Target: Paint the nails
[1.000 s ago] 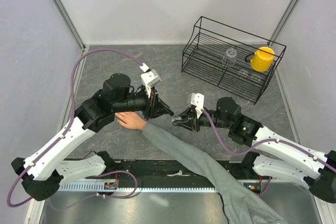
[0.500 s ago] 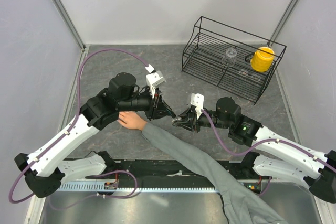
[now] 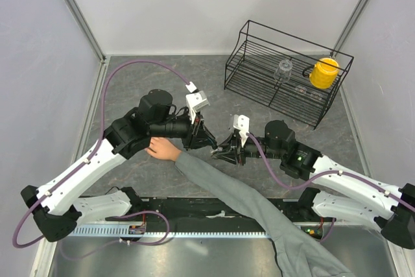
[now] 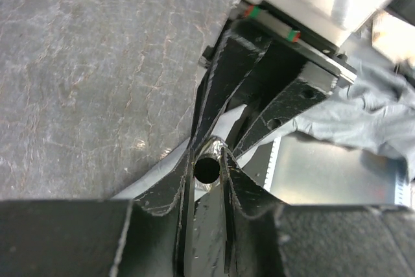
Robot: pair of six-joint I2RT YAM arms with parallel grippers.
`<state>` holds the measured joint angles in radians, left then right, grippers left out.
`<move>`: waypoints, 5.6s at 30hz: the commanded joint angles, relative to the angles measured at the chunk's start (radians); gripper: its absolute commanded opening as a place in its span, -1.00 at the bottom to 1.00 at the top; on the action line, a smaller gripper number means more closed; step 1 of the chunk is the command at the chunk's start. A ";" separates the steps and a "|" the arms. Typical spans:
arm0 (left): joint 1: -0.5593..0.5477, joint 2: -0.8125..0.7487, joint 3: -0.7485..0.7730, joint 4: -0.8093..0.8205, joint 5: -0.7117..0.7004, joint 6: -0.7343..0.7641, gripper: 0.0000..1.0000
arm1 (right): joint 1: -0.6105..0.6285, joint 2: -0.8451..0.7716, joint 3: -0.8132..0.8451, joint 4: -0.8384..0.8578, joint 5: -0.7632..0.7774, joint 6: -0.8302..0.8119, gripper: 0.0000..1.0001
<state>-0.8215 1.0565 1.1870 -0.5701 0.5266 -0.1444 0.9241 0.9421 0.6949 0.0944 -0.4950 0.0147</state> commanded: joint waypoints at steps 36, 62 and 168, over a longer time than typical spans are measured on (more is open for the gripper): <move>-0.013 -0.013 0.028 0.213 0.015 0.026 -0.87 | 0.007 -0.103 0.221 0.198 -0.019 0.108 -1.00; -0.013 0.053 0.053 0.251 -0.033 -0.060 -0.96 | 0.007 0.014 0.472 0.038 0.311 0.237 -1.00; 0.226 -0.144 0.051 0.466 -0.258 -0.290 0.54 | 0.005 0.188 0.612 -0.318 0.340 -0.051 -1.00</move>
<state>-0.5732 0.9146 1.2053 -0.0673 0.5388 -0.4515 0.9245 1.0698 1.2255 -0.1406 -0.3763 0.0647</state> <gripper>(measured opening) 0.844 0.270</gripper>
